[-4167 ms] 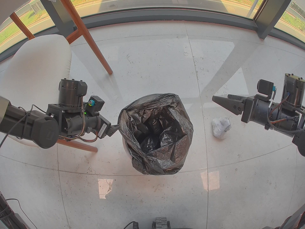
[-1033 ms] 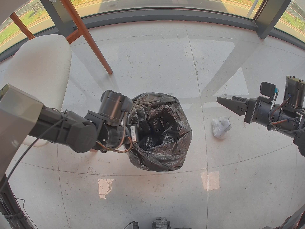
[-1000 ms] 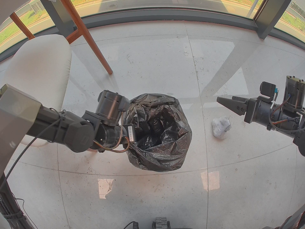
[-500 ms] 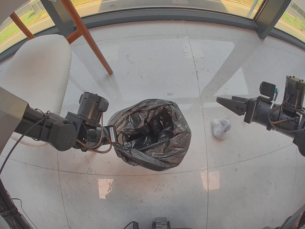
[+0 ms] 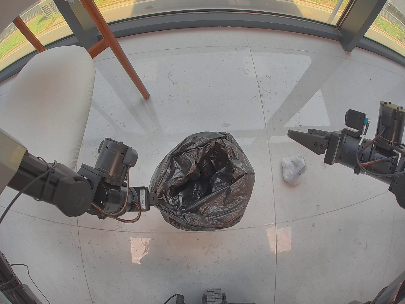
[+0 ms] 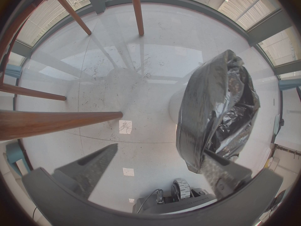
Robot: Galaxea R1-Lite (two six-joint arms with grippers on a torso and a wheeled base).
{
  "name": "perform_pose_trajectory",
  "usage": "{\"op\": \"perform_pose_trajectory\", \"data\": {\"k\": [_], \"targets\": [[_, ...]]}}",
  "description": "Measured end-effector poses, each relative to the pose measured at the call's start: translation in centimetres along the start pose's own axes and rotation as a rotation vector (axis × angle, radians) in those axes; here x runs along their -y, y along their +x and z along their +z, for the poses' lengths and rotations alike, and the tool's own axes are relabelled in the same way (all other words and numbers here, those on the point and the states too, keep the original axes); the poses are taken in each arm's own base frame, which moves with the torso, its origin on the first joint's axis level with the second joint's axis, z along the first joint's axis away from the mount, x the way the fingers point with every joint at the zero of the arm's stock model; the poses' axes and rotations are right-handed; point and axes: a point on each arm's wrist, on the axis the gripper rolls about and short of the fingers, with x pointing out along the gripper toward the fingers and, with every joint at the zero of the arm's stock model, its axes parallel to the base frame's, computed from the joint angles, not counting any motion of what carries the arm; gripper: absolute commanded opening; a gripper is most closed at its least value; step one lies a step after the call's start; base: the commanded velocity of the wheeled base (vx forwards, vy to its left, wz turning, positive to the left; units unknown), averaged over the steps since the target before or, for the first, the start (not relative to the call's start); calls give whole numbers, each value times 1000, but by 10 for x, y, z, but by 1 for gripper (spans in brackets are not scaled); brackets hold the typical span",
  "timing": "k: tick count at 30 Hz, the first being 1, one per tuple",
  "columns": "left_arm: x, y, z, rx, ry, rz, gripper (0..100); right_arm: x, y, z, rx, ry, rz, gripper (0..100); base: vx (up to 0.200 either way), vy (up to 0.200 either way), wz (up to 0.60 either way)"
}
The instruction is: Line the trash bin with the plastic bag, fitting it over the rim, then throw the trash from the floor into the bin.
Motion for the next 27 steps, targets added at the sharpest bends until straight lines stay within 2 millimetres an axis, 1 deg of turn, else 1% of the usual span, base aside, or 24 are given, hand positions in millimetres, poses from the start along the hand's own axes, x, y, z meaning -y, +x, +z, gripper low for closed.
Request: {"op": "perform_pose_trajectory", "data": {"k": [2,7,13,15,18,22,23,27], "targets": [[3,-6,-2,1,12,-24,100,0,0,0,-1,1,-1,100,0,0,0],[19,-18,-8,2,25,-90,100,0,0,-1,-2,1,-1,100,0,0,0],[37,-26,-13,-6,7,-163,100,0,0,-1,-2,0,-1,100,0,0,0],[41,-25,-15,-13,7,-170,100,0,0,-1,-1,0,-1,100,0,0,0],[46,-17,-17,-15,6,-172,100,0,0,-1,-1,0,-1,100,0,0,0],[54,-6,-11,36,-8,-198,100,0,0,0,0,0,-1,100,0,0,0],[55,-4,-11,36,-7,-198,0,0,0,0,-1,0,-1,100,0,0,0],[57,7,-15,15,-1,-183,0,0,0,0,0,1,-2,100,0,0,0]]}}
